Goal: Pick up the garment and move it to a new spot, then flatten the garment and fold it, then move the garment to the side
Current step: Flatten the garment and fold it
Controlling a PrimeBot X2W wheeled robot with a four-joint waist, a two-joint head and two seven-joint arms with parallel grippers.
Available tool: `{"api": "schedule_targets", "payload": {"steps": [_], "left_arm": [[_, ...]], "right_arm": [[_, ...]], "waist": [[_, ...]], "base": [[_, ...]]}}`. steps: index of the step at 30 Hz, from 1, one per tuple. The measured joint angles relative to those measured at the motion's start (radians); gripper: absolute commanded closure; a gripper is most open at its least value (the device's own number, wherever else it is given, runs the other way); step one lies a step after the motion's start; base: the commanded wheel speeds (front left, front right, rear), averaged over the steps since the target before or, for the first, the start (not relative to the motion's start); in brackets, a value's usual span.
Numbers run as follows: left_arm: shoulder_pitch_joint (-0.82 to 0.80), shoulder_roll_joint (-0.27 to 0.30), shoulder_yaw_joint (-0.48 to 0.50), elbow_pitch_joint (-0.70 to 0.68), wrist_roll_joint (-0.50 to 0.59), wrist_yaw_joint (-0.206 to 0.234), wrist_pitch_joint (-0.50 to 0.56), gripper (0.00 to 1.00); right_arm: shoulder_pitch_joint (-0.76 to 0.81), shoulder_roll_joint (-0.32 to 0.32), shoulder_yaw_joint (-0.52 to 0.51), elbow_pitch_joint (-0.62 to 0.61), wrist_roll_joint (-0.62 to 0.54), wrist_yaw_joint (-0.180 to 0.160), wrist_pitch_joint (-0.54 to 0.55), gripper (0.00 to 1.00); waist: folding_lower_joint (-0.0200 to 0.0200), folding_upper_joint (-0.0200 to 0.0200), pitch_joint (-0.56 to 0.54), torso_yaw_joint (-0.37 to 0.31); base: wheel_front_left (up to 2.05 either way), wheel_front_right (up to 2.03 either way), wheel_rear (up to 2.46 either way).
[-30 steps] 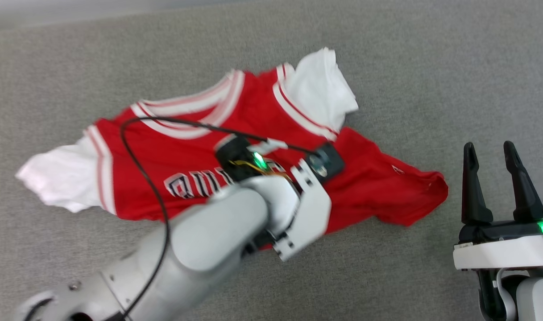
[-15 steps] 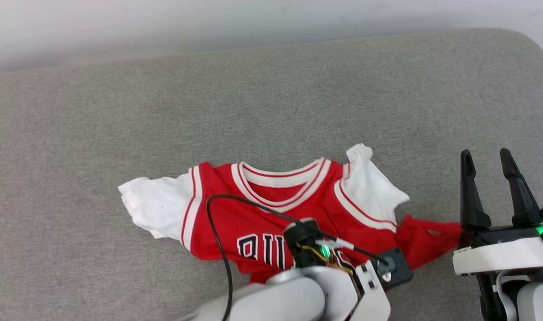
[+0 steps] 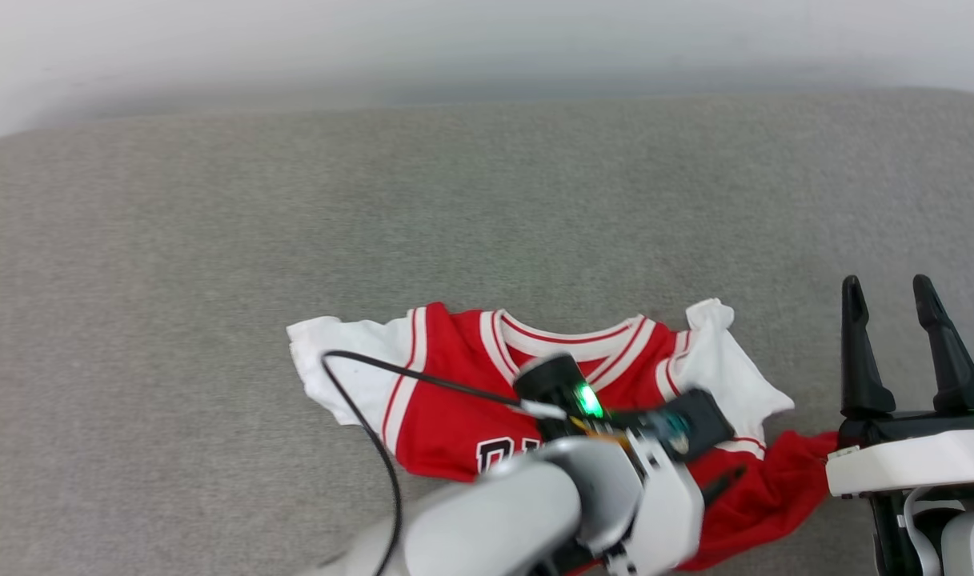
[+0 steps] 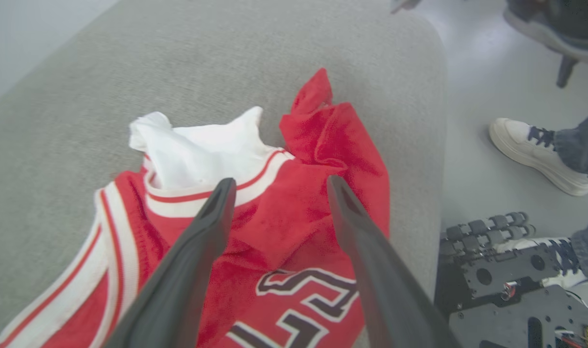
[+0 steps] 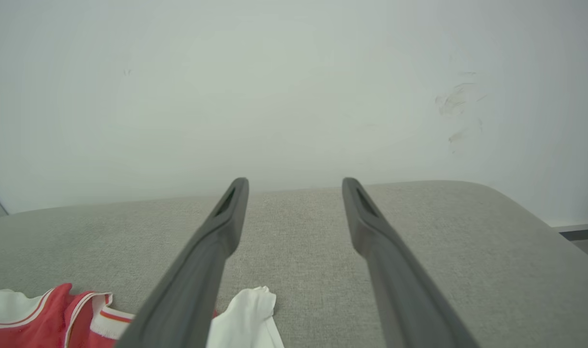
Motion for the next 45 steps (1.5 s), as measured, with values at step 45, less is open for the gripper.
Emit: {"api": "schedule_targets", "payload": {"steps": [45], "left_arm": [[0.332,0.539,0.536,-0.305,-0.086,0.238,-0.347,0.0]], "right_arm": [[0.062,0.004,-0.002,-0.062,0.021,0.0,0.009,0.0]], "waist": [[0.0,0.0,-0.045,0.148]], "base": [[0.0,0.0,0.0]]}}
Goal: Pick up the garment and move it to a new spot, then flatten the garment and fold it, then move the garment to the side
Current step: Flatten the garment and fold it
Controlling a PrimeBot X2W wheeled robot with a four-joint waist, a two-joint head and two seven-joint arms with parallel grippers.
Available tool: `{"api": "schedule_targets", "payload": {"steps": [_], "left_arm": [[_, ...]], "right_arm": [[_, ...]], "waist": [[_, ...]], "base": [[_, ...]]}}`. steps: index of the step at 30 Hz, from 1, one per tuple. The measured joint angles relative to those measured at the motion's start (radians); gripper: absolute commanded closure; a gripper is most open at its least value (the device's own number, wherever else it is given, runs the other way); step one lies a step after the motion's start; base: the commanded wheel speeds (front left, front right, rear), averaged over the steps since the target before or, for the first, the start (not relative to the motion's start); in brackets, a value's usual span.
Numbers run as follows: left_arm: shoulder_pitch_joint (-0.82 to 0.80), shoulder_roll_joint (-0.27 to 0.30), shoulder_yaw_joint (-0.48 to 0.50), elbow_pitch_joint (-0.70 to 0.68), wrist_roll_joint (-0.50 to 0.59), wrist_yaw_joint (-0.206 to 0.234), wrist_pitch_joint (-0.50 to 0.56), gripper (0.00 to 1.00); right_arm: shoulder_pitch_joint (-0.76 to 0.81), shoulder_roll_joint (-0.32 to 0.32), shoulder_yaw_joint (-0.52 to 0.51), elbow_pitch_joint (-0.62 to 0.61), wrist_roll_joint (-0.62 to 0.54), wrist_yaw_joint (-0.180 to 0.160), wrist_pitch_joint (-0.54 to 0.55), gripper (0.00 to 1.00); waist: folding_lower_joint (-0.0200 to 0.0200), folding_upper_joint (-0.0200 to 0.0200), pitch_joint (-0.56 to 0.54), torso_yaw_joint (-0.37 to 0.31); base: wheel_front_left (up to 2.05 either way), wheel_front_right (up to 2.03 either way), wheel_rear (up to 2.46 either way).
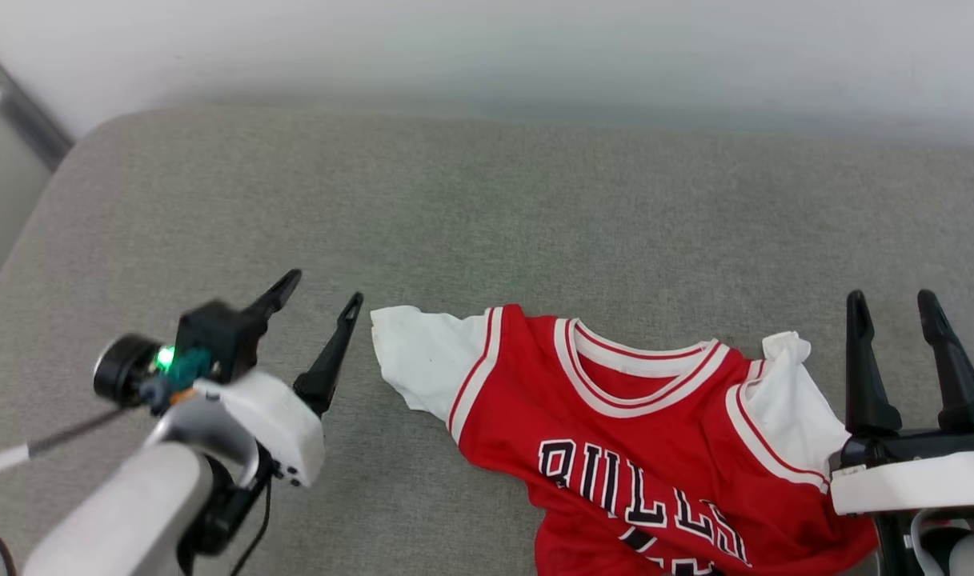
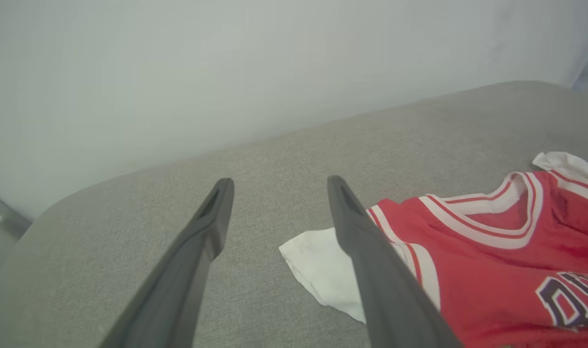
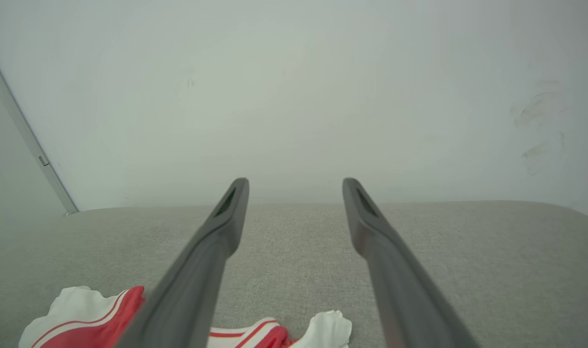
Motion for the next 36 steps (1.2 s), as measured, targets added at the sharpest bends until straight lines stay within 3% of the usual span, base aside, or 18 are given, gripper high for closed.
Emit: {"api": "schedule_targets", "payload": {"steps": [5,10,15,22,35,36], "left_arm": [[-0.162,0.078,-0.064,0.014,-0.033,-0.137,0.282,0.0],[-0.286,0.107,-0.098,0.069,-0.093,-0.215,0.519,0.0],[-0.356,0.129,-0.131,0.111,-0.219,-0.252,0.745,0.0],[-0.416,0.141,-0.137,0.179,-0.269,-0.258,0.832,0.0],[-0.433,0.128,-0.182,0.291,-0.28,-0.266,0.817,0.0],[-0.433,0.127,-0.188,0.294,-0.282,-0.266,0.819,0.15]], "right_arm": [[-0.022,0.003,-0.002,0.0,-0.003,0.0,-0.005,0.0],[-0.044,0.005,0.007,0.007,-0.006,0.0,-0.013,0.0],[-0.057,0.007,0.016,0.015,-0.007,0.0,-0.017,0.0],[-0.078,0.008,0.029,0.026,-0.002,0.0,-0.028,0.0],[-0.103,0.008,0.047,0.054,0.012,0.0,-0.052,0.0],[-0.104,0.008,0.047,0.055,0.012,0.0,-0.053,0.0]], "waist": [[0.0,0.0,0.046,-0.02],[0.0,0.0,0.083,-0.047],[0.0,0.0,0.119,-0.076],[0.0,0.0,0.179,-0.117],[0.0,0.0,0.249,-0.181],[0.0001,0.0,0.249,-0.183]], "base": [[0.0,0.0,0.0],[0.0,0.0,0.0],[0.0,0.0,0.0],[0.0,0.0,0.0],[0.0,0.0,0.0],[0.0,0.0,0.0]]}}
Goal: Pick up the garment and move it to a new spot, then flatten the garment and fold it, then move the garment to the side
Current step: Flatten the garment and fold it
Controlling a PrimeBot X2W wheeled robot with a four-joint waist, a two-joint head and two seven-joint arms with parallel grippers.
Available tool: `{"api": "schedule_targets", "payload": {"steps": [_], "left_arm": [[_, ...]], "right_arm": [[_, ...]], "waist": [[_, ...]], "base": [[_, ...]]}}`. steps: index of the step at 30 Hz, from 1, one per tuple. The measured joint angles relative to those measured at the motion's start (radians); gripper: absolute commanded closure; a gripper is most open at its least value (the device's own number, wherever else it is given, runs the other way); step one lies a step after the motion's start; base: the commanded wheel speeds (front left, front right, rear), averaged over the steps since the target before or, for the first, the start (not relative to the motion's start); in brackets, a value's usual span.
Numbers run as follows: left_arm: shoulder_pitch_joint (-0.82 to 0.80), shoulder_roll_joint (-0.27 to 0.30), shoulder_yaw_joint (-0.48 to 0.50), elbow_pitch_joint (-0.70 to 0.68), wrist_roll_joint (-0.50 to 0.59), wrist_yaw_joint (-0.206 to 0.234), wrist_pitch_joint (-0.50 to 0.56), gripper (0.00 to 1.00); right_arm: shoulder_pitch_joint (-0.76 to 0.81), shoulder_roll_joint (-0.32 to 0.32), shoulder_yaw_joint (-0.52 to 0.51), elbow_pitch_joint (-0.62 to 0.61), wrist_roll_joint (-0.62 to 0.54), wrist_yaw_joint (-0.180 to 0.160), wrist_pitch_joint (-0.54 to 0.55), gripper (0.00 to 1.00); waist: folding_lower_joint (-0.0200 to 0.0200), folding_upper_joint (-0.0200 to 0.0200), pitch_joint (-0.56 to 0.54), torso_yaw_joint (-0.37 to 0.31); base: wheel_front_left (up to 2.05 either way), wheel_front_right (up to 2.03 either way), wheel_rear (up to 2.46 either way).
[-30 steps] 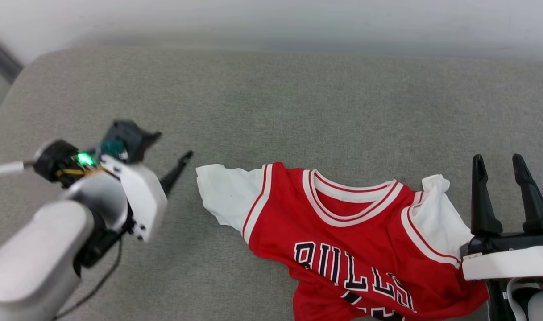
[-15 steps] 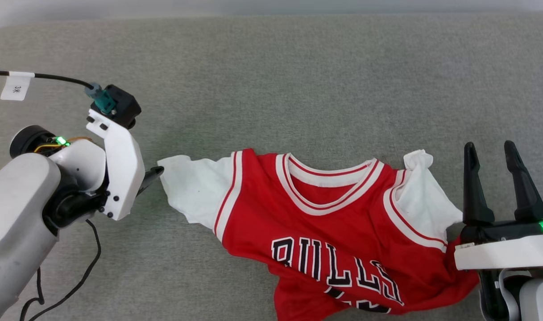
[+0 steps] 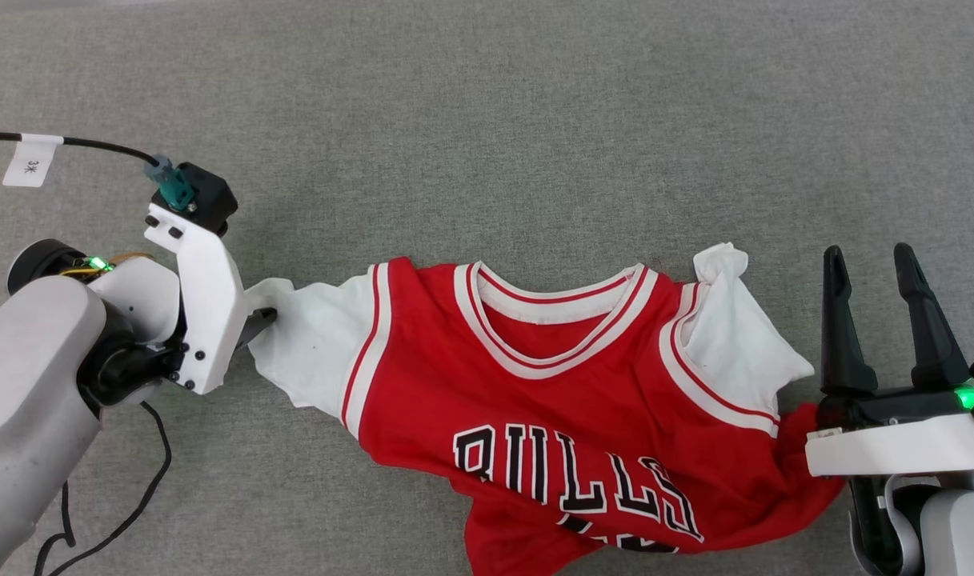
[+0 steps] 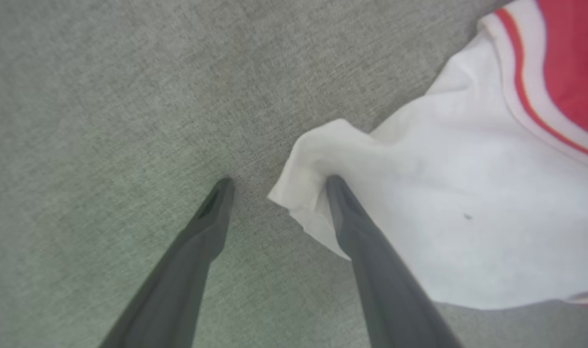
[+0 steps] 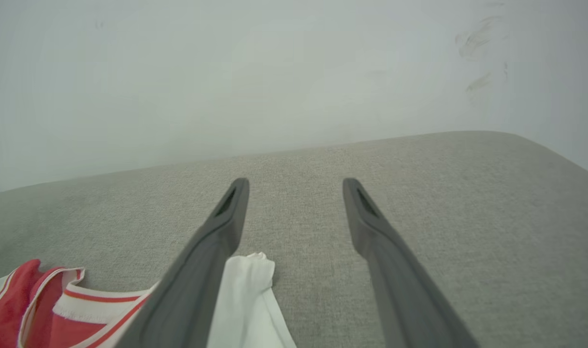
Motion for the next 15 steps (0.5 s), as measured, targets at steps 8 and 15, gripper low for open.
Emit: {"api": "schedule_targets", "payload": {"steps": [8,15], "left_arm": [[0.025,-0.028,-0.015,0.036,0.005,-0.001,-0.098,1.0],[0.042,-0.013,0.008,0.023,0.044,0.016,-0.228,1.0]], "right_arm": [[0.001,0.0,-0.018,0.012,-0.015,0.0,0.015,0.0],[0.015,-0.037,-0.028,-0.003,-0.021,0.0,0.126,0.0]], "waist": [[0.0001,0.0001,-0.044,0.009],[0.0,0.0,-0.109,0.051]], "base": [[0.0,0.0,0.0],[0.0,0.0,0.0]]}}
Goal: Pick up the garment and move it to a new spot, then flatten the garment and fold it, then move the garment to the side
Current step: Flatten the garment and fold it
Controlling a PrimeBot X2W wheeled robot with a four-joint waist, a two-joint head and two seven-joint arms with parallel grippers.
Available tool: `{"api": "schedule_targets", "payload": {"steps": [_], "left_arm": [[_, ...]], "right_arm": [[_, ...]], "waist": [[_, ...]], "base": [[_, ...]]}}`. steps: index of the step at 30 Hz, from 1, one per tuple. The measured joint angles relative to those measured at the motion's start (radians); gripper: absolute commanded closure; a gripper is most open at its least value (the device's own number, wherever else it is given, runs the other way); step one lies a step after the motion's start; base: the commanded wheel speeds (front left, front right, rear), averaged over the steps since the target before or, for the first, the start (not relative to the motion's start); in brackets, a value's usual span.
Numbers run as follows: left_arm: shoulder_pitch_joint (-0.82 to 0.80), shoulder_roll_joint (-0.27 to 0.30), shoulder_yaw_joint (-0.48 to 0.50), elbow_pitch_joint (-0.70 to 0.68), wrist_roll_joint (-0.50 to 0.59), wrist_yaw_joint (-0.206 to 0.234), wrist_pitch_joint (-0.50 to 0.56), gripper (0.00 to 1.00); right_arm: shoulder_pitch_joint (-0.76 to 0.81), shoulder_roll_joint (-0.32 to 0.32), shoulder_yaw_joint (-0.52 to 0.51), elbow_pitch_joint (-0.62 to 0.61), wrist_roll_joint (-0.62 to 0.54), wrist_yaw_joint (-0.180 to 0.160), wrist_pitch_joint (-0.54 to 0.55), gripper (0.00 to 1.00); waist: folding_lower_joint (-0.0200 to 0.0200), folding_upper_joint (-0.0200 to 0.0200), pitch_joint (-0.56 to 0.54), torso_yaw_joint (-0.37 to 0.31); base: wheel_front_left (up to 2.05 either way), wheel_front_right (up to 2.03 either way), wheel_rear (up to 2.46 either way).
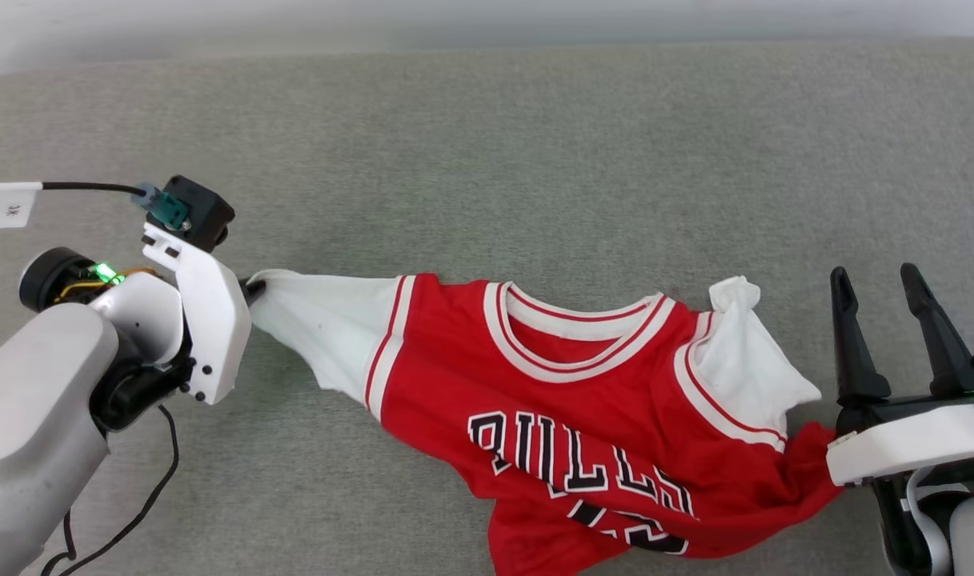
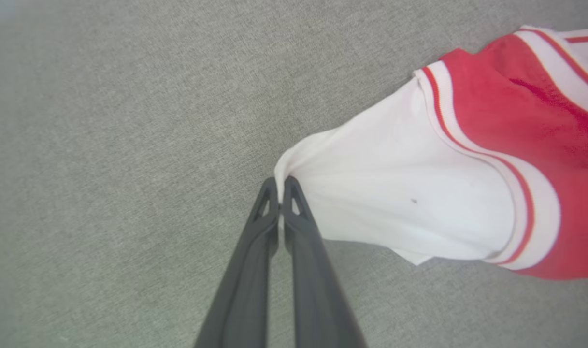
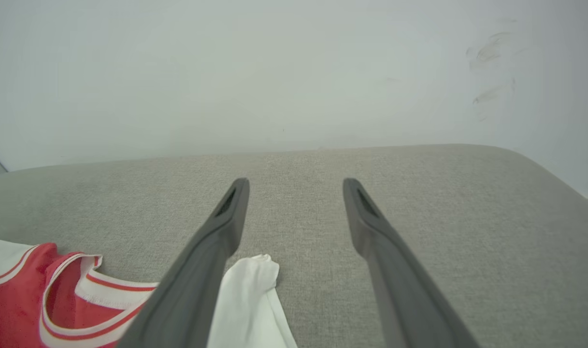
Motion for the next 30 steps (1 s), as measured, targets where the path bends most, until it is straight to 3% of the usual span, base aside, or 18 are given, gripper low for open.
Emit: {"api": "schedule_targets", "payload": {"steps": [8,18,22,25,30], "left_arm": [[0.035,0.061,0.046,-0.196,0.034,0.074,-0.093,1.0],[0.115,0.156,0.076,-0.524,0.082,0.192,-0.136,1.0],[0.131,0.158,0.077,-0.616,0.085,0.219,-0.14,1.0],[0.139,0.159,0.075,-0.647,0.096,0.229,-0.147,1.0],[0.146,0.151,0.062,-0.677,0.112,0.236,-0.158,1.0]], "right_arm": [[0.006,-0.112,0.013,-0.02,0.023,0.0,0.286,0.0],[-0.087,-0.301,0.073,-0.097,0.107,0.0,0.873,0.0],[-0.178,-0.363,0.107,-0.103,0.123,0.0,1.041,0.0],[-0.208,-0.371,0.139,-0.073,0.137,0.0,1.169,0.0],[-0.243,-0.404,0.178,-0.022,0.136,0.0,1.276,0.0]], "waist": [[0.0,0.0,-0.05,0.072],[0.0,0.0,-0.063,0.158],[0.0,0.0,-0.047,0.189],[0.0,0.0,-0.03,0.209],[0.0,0.0,0.003,0.237]], "base": [[0.0,0.0,0.0],[0.0,0.0,0.0],[0.0,0.0,0.0],[0.0,0.0,0.0],[0.0,0.0,0.0]]}}
